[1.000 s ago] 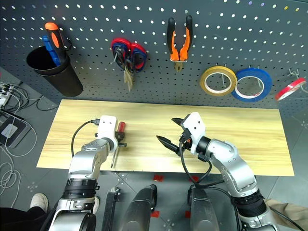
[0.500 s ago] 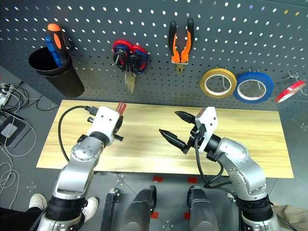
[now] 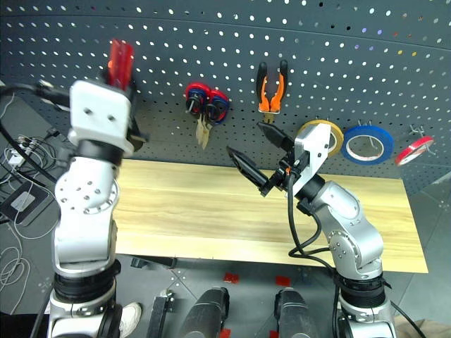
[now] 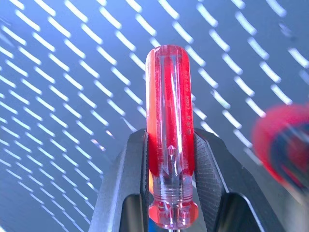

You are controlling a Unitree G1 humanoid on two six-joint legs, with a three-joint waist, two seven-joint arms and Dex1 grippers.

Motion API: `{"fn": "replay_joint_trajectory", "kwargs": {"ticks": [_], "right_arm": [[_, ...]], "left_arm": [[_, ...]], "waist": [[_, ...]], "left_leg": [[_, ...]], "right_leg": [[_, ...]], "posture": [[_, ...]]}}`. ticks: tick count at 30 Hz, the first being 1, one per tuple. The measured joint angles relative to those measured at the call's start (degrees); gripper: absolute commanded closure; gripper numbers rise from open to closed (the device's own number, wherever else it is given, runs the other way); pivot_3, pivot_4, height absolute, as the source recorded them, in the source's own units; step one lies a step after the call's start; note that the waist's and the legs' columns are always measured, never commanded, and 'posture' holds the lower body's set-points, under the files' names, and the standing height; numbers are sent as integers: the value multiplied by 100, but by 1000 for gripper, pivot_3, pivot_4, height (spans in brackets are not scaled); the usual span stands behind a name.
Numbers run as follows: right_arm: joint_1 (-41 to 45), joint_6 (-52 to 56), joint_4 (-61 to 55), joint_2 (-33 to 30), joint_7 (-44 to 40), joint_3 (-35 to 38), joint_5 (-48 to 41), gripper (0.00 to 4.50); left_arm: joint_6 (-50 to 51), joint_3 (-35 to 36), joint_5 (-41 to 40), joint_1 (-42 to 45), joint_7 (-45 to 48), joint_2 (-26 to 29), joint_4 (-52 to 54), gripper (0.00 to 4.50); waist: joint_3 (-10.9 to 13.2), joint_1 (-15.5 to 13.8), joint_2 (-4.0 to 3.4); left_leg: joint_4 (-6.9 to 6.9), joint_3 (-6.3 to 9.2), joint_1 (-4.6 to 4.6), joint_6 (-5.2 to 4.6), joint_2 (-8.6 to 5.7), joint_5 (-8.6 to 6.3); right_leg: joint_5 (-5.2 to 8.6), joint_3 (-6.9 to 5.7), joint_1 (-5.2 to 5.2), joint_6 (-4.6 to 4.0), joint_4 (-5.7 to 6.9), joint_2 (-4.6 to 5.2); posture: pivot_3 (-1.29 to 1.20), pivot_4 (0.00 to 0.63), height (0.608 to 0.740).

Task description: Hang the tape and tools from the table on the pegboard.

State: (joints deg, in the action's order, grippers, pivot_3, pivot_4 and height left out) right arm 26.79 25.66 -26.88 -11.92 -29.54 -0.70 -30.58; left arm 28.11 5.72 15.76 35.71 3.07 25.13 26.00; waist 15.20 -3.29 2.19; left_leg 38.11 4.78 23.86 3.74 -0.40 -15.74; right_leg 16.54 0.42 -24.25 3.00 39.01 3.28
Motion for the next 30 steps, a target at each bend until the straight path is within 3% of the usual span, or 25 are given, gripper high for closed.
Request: {"fn": "replay_joint_trajectory", "kwargs": {"ticks": [5,15,30], "right_arm": [[429,-7,102,133,221,-3,16,0],[621,-77,302,279,477,-74,194,0],[112,-387,446,143,229,-524,482,0]], "left_arm": [[-572,158,-104,1051,-100,134,-1205,3554],[-1582,172,-304,1633,-401,68,-2856,3554],[-1590,373,-541,868,-641,-160,-3108,3554]], "waist": [[-60,1,8],[-113,28,12],[-115,81,10]], "left_leg": [[-2,-1,1,2,-2,1],[5,-1,-1,4,0,3],[7,0,-2,3,1,3]], "right_leg": [[-1,0,1,-2,-3,-1],[-2,1,-2,-3,6,-4],[-2,1,-4,-4,11,-5]], "posture": [[184,150,740],[157,158,740],[146,196,740]]}}
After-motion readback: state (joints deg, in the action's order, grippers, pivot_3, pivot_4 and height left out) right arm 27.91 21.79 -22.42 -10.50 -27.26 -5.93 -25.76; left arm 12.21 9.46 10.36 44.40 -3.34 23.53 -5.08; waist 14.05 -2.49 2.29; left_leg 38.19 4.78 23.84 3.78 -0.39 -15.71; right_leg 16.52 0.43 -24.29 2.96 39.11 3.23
